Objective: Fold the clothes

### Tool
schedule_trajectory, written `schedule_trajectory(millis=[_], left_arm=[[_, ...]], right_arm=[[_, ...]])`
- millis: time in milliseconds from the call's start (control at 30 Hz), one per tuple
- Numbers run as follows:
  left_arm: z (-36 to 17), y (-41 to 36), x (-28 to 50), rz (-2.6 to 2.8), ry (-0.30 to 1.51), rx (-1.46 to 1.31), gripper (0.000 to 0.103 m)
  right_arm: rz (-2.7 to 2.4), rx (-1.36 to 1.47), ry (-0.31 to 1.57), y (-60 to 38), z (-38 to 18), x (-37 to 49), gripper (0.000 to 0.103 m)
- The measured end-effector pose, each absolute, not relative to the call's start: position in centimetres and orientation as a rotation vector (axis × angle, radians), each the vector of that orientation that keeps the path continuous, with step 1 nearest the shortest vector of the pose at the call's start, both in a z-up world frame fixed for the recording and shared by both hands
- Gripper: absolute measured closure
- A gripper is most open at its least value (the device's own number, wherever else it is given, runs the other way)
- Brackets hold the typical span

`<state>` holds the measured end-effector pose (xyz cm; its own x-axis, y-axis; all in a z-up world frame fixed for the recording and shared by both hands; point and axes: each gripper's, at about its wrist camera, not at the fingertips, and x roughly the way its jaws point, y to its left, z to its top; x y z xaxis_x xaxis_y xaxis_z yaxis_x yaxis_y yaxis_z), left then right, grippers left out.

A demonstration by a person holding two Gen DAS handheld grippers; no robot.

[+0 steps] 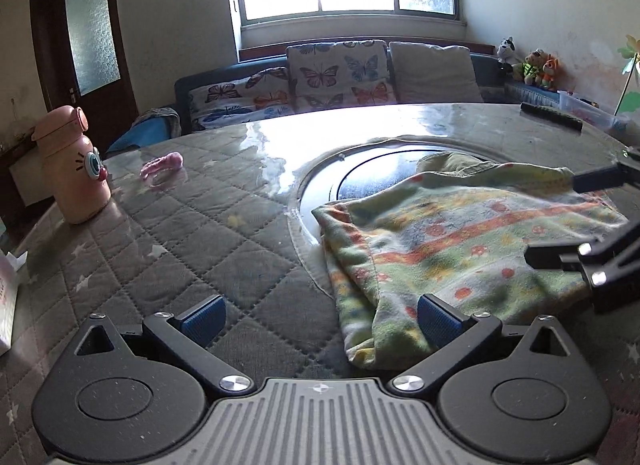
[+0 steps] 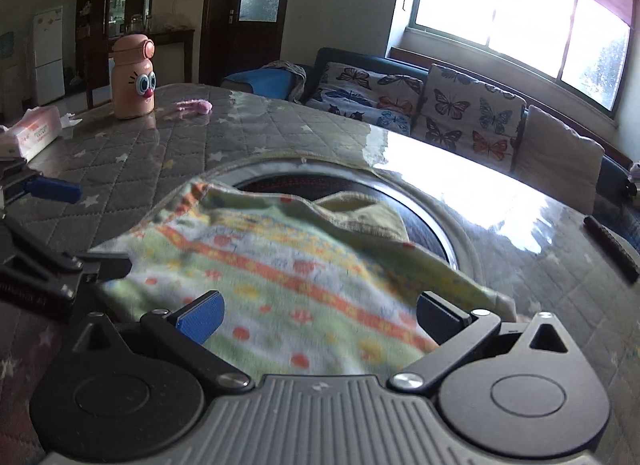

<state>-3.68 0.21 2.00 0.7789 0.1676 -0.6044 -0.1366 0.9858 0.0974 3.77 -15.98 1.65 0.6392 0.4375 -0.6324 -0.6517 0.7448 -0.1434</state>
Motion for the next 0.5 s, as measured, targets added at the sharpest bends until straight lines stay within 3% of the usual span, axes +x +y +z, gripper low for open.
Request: schedule_trajectory(millis=[500], left_arm=[[2.0,0.9,-3.7,0.184,0.661,0.047,0.000]], right_arm=[[0.560,-0.276,0.619,-19.8,0.8,1.8,0.000]])
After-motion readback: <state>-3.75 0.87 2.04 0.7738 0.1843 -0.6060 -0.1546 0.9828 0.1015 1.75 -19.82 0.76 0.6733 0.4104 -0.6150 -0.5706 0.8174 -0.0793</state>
